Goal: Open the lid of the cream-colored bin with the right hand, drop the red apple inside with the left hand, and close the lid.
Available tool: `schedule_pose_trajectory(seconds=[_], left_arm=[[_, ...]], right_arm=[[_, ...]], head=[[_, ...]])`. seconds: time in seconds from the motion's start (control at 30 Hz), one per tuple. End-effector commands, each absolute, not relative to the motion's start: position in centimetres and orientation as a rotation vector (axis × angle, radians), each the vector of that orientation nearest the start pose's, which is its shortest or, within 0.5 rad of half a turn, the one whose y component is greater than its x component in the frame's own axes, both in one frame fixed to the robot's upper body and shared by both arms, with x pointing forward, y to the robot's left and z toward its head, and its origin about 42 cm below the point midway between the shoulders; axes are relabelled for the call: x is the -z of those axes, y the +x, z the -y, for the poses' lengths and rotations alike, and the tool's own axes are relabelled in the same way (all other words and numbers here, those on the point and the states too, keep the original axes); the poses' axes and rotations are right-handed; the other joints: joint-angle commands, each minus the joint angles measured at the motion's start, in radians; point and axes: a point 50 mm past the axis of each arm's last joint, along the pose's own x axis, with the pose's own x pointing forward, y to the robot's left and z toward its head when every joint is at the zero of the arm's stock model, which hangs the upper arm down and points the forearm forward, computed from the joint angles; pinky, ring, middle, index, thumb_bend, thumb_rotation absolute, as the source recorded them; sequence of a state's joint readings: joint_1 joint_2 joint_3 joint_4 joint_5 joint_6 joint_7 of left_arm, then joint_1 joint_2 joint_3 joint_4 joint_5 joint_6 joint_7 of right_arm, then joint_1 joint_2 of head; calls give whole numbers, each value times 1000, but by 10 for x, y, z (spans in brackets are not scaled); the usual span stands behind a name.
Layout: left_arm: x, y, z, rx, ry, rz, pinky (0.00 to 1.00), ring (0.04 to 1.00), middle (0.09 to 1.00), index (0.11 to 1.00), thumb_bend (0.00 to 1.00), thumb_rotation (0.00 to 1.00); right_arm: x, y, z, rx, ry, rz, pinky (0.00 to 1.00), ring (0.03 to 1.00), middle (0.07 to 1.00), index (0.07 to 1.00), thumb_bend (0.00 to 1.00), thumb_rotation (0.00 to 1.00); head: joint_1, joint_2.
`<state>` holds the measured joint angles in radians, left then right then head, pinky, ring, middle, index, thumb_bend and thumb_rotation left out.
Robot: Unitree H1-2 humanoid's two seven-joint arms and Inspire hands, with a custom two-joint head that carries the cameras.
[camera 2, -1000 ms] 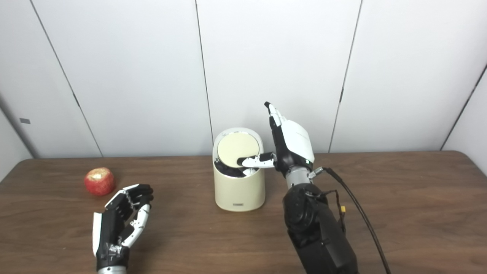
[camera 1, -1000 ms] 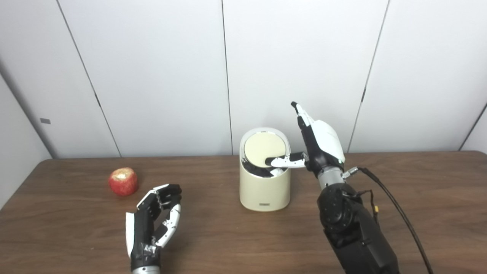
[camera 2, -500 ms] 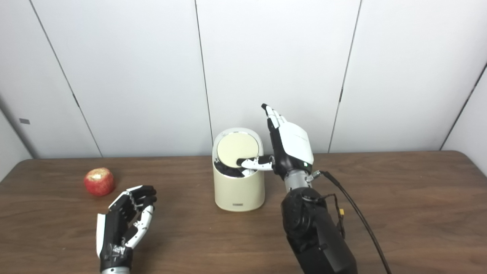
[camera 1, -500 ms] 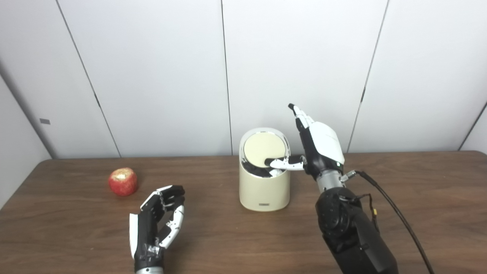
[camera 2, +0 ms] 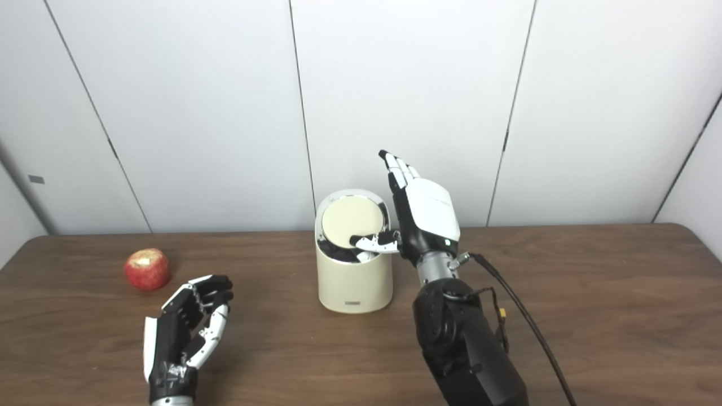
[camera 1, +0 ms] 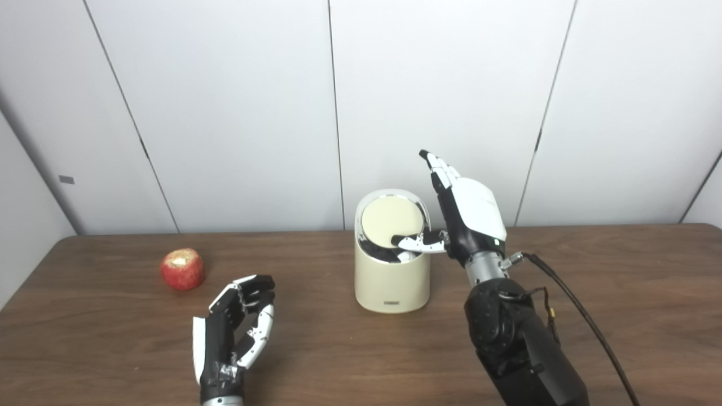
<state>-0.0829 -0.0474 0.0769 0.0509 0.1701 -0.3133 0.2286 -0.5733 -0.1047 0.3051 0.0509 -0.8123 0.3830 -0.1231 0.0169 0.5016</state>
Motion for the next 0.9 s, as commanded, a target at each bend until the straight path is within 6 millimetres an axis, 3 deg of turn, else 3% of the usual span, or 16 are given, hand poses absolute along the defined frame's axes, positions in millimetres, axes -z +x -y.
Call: schedule_pose_trajectory(seconds=[0.0,0.03,0.1,0.23,0.37,0.63,0.8,0.87], left_arm=[[-122,302,-217,-255,84,355,545,617,641,632,252,154],[-122,302,-217,-254,86,352,547,617,641,631,252,156],[-122,302,-217,-255,84,348,548,619,642,632,255,171],[-122,303,-217,-257,91,345,549,619,641,633,256,150],[-121,303,-217,-256,99,343,554,618,640,633,259,186],[-120,304,-217,-253,86,340,559,625,644,633,257,164],[-119,304,-217,-251,84,342,558,626,645,634,257,171],[-119,305,-218,-250,87,342,557,624,645,634,255,168]], right_arm=[[-269,423,135,112,-957,372,869,961,965,967,814,449],[-269,422,136,104,-943,368,877,967,969,972,807,511],[-268,421,136,89,-924,361,907,986,987,991,831,734],[-267,420,138,72,-911,369,927,998,996,999,925,905],[-266,420,141,63,-913,382,929,997,994,1000,994,963],[-267,416,151,94,-891,444,908,989,1000,1000,1000,1000],[-264,402,162,138,-811,508,818,956,989,996,1000,1000],[-262,394,168,150,-786,533,786,942,978,988,952,960]], head=[[0,-1],[0,-1],[-1,-3],[-1,-5],[-1,-8],[-3,-13],[-4,-14],[-4,-15]])
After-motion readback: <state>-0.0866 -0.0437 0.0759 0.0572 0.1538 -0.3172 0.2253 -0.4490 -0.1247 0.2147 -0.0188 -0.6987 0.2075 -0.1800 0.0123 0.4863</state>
